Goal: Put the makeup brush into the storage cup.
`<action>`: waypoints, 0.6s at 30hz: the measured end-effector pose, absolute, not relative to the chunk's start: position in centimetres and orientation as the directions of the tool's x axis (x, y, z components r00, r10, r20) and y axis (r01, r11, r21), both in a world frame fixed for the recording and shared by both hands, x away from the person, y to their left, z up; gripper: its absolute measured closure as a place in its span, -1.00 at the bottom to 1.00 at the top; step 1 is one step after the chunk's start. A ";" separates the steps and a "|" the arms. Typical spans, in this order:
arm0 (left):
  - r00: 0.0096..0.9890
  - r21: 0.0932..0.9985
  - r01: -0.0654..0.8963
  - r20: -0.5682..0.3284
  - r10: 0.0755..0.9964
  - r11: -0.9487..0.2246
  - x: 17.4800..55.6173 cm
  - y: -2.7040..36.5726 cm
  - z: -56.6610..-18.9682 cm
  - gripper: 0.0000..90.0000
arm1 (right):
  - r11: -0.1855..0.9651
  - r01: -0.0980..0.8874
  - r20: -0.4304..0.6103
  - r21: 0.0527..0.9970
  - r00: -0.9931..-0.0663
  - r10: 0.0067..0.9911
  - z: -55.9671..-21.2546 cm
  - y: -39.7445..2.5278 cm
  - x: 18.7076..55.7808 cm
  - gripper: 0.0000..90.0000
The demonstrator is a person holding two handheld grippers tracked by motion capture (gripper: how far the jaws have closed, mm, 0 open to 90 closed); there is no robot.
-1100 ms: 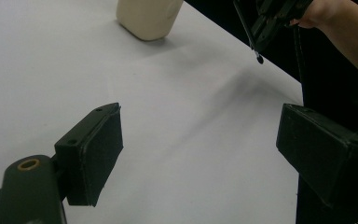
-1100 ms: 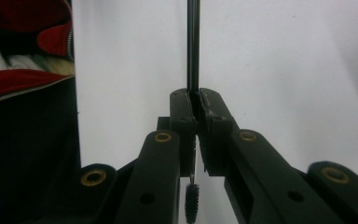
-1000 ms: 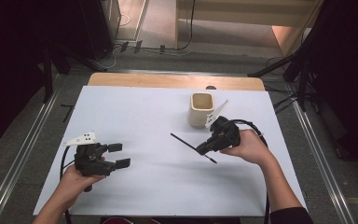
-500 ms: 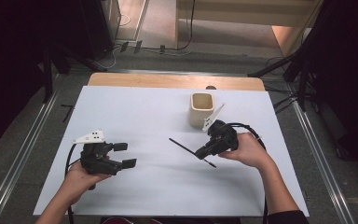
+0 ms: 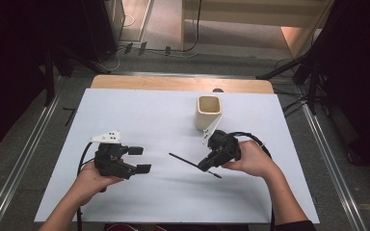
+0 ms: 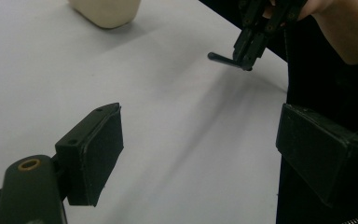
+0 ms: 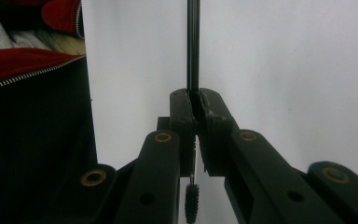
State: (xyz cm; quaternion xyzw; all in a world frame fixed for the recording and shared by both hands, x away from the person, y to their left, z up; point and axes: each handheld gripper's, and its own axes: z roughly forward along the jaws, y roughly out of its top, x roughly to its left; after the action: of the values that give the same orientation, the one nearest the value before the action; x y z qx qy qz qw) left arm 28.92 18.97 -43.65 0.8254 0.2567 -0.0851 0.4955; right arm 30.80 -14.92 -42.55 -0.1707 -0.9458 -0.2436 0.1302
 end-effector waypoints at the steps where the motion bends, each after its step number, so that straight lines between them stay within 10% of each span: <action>1: 0.861 0.773 0.498 -0.389 0.327 -0.392 28.9 18.7 -43.6 -0.67 | 0.826 0.379 0.325 0.418 -0.911 0.254 -42.6 -14.8 30.8 0.92; 18: 0.873 0.732 0.485 -0.374 0.312 -0.479 29.5 16.6 -42.5 -0.66 | 0.896 0.275 0.269 0.348 -0.945 0.185 -42.3 -12.6 30.3 0.92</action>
State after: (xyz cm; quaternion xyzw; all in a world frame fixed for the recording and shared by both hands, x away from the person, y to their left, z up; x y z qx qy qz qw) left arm 29.47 16.65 -42.47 0.8547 0.2332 -0.0951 0.4540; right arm 30.35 -12.63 -42.31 -0.1190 -0.9669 -0.1942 0.1154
